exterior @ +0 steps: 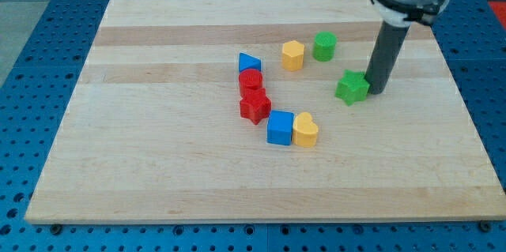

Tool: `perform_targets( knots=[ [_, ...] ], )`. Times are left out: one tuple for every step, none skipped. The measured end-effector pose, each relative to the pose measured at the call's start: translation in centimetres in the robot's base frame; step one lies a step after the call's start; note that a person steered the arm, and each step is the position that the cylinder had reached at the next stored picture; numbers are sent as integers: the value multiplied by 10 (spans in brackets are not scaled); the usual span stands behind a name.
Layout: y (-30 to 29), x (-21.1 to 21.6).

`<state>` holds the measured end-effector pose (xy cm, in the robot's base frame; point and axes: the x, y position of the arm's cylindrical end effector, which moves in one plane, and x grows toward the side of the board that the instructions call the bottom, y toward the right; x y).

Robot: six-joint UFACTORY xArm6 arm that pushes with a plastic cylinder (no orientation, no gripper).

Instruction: Move the green star to the top right of yellow heart

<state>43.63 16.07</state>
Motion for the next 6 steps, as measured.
perform_targets(
  knots=[
    [-12,16],
    [-16,20],
    [-16,21],
    [17,7],
    [19,-31],
    [-2,-29]
  ],
)
